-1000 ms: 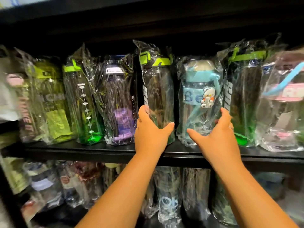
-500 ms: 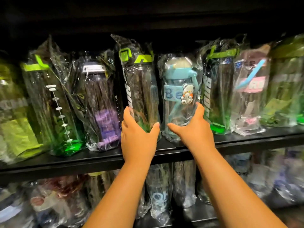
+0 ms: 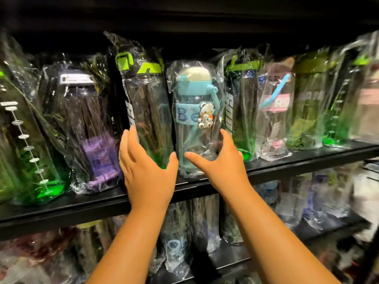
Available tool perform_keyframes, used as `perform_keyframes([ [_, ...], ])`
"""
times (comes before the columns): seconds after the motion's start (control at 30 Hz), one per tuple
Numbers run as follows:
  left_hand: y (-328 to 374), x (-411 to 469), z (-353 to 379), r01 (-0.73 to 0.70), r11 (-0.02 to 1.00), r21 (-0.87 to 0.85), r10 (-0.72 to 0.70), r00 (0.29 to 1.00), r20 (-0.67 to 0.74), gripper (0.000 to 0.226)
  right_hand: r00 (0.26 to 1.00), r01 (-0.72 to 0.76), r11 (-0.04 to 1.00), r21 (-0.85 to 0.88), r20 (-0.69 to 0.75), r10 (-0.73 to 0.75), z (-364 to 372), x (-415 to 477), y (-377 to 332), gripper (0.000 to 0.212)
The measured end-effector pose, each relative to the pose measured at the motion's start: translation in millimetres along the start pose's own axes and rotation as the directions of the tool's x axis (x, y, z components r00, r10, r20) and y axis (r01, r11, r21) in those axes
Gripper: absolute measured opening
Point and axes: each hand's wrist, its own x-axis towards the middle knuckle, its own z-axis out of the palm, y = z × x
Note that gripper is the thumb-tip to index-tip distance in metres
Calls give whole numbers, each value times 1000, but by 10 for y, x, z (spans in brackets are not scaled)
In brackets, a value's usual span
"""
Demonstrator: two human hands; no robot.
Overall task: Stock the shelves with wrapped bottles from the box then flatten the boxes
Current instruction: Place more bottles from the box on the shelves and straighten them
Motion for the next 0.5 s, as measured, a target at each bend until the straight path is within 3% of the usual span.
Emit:
perform_keyframes([
  [0.13,107,-195,-27,-160,977,-141,147,985,-94,75,986,92,996,-8,-139,-92,-328,-57,277,64],
  [0.2,284,-309,21,-259,943,-209,250,966,-69,60,963,118,992,-43,-240,-124,-561,12,480,48],
  [0.3,683,-464,275,-253,898,-360,290,956,51,47,932,99,982,-158,-332,-148,-929,235,728,61],
  [0.4,1024,-579,701,-137,924,-356,195,971,135,58,971,53,955,-291,-209,-117,-1212,457,880,88],
  [0.5,1168,-613,1134,-82,973,-215,116,982,150,72,994,57,939,-339,-72,-86,-1386,646,978,104],
])
